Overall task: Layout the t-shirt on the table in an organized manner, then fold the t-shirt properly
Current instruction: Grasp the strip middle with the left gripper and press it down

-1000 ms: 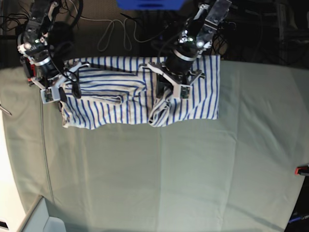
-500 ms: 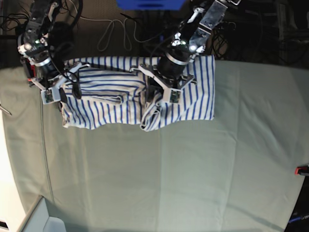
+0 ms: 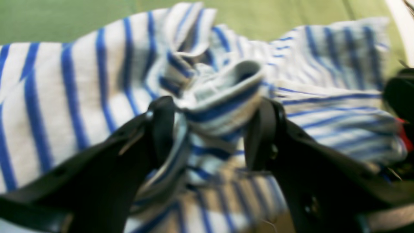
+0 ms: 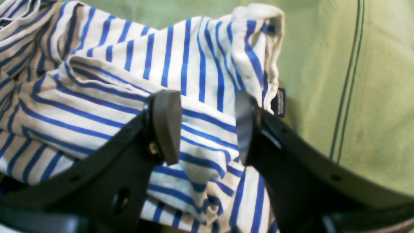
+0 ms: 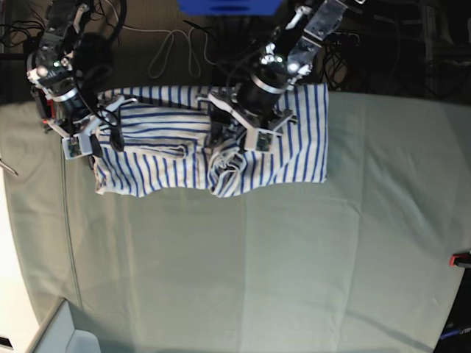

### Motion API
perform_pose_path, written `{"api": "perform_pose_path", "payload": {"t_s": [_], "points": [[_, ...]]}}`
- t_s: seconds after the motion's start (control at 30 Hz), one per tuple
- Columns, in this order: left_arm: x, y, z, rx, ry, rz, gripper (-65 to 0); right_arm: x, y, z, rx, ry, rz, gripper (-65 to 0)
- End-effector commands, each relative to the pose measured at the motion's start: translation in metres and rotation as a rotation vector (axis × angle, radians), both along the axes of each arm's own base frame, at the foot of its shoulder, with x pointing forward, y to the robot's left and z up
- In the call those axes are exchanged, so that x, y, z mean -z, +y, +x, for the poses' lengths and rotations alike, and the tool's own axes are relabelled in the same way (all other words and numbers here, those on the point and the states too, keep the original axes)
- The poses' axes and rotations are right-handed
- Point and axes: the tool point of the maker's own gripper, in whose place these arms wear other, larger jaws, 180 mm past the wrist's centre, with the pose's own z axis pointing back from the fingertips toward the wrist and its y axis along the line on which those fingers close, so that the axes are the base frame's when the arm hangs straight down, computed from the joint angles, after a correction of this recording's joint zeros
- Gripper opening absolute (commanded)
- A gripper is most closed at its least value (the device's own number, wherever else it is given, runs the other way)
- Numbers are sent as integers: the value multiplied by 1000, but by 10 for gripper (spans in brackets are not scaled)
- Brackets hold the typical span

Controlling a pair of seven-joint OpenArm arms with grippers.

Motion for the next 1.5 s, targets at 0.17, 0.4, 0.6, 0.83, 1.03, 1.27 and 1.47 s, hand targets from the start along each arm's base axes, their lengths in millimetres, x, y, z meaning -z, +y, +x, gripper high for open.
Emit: {"api": "perform_pose_path", "payload": {"t_s": [0.17, 0.4, 0.6, 0.83, 1.03, 1.27, 1.47], "points": [[-63, 31, 26, -73, -176, -46, -322, -14, -1, 8, 0, -55, 4, -376], [-34, 97, 39, -276, -102, -12, -384, -13, -1, 8, 0, -55, 6, -376], [5, 47, 24, -121, -7, 7, -443, -13, -1, 8, 0, -55, 6, -376], [16, -18, -8, 91, 19, 10, -446, -15, -4, 9, 7, -61, 4, -376], [-18, -29, -1, 102, -58, -49, -442, -25, -17, 15, 45, -91, -15, -376], [-49, -23, 7, 108, -133, -76, -442, -29, -29, 20, 77, -107, -20, -372], [-49, 21, 3, 132, -170, 28, -442, -19, -29, 18, 83, -82, -5, -247]]}}
